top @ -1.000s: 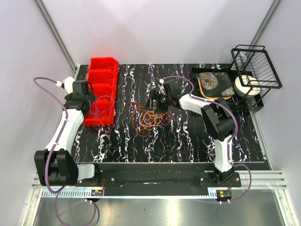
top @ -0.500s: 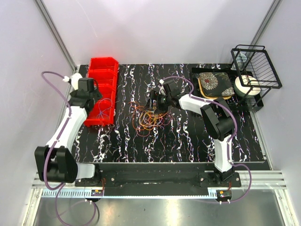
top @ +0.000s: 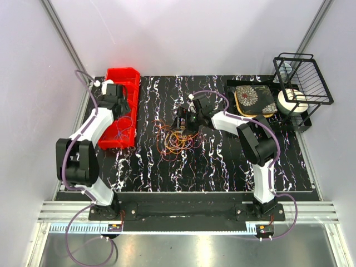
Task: Untangle the cables
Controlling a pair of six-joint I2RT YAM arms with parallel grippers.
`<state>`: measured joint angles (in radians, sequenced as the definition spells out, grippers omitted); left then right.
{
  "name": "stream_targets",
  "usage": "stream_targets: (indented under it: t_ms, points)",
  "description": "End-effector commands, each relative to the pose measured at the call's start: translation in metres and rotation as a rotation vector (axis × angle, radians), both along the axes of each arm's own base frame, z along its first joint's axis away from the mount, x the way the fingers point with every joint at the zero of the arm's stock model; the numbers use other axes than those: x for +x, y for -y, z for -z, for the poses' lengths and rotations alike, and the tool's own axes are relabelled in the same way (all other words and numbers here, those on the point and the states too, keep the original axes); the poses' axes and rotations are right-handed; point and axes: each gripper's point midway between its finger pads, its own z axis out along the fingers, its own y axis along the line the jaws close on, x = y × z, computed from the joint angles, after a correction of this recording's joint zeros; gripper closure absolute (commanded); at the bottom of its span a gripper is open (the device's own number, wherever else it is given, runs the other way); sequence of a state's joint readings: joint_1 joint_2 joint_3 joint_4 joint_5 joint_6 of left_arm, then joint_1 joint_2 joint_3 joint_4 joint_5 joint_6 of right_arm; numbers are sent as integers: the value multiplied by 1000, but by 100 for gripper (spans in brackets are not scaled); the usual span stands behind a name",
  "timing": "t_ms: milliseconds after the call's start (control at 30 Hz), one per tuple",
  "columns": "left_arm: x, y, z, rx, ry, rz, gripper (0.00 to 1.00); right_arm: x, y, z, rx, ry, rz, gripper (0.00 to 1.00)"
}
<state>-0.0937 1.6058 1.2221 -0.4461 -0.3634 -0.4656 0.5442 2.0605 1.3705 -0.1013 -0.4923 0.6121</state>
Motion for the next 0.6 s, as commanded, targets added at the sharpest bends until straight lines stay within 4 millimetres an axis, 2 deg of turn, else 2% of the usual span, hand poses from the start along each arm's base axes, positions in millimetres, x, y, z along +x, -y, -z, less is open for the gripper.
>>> stream_targets:
  t_ms: [0,100,267,333,567]
  points:
    - [27,-1,-19,44,50,33,33,7,-7,-9,38,22,-11,7]
    - [30,6,-10,20,28,59,34,7,-6,-7,35,16,-9,7]
    - [31,9,1,21,14,86,42,7,-8,-3,35,5,-12,7]
    - [33,16,1,18,23,145,42,7,-8,-2,34,4,-12,7]
    - [22,16,16,38,12,179,41,8,-8,-1,37,-2,-11,7]
